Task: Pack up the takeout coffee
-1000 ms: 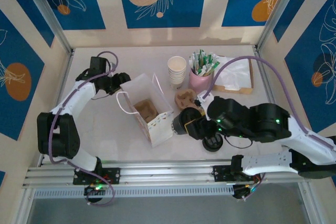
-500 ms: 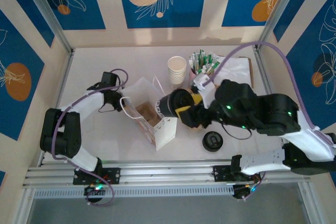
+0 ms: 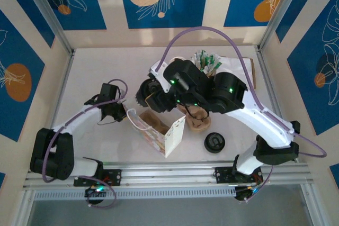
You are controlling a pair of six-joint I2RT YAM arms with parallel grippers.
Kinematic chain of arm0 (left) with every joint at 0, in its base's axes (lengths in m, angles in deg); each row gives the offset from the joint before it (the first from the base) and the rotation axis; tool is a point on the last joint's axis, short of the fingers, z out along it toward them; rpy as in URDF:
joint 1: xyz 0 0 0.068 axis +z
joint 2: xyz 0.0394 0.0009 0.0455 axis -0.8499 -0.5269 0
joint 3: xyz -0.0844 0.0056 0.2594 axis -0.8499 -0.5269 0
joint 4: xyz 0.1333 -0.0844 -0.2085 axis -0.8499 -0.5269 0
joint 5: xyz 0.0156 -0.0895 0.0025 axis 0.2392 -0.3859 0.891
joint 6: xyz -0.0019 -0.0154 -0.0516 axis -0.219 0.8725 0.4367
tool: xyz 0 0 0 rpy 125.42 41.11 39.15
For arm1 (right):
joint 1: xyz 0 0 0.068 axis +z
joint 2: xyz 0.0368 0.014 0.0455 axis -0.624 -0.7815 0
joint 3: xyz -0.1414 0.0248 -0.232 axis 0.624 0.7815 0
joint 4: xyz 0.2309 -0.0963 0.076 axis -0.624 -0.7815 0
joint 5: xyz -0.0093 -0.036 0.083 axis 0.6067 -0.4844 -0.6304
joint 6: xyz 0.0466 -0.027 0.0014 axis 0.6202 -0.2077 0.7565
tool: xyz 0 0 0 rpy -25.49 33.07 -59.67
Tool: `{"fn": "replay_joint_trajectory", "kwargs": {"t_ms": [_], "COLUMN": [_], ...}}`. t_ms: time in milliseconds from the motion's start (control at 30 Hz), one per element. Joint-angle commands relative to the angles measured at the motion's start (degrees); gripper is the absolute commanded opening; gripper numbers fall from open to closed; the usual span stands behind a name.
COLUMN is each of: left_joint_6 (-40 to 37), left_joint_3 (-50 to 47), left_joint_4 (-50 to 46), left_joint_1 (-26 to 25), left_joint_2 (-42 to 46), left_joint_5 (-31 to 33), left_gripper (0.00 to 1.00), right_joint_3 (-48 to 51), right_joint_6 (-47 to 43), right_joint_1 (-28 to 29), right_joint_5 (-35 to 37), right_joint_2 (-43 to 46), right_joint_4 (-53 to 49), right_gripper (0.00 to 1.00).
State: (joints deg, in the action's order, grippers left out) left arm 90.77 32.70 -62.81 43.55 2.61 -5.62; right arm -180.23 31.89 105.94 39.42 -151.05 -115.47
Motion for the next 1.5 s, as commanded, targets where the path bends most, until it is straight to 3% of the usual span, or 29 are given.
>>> {"fn": "replay_joint_trajectory", "kwargs": {"t_ms": [0, 367, 1467], "left_joint_6": [0.19, -2.26, -4.10], "left_joint_3": [-1.20, -0.12, 0.02], "left_joint_4": [-0.09, -2.52, -3.00], "left_joint_1": [-0.46, -0.46, -0.46], "left_joint_2": [2.23, 3.46, 3.72], "left_joint_5": [2.40, 5.58, 6.51], "left_gripper": [0.68, 0.68, 0.69], "right_joint_3": [-2.81, -6.26, 7.29], "right_joint_6": [-2.36, -5.05, -8.47], "right_joint_1": [-0.76, -1.06, -3.98], "right_joint_5": [-2.44, -3.86, -9.44], "right_joint_2": [-1.96, -10.20, -14.50], "right_joint_4": [-4.18, -13.02, -7.54], "right_gripper": [0.61, 0.61, 0.58]}}
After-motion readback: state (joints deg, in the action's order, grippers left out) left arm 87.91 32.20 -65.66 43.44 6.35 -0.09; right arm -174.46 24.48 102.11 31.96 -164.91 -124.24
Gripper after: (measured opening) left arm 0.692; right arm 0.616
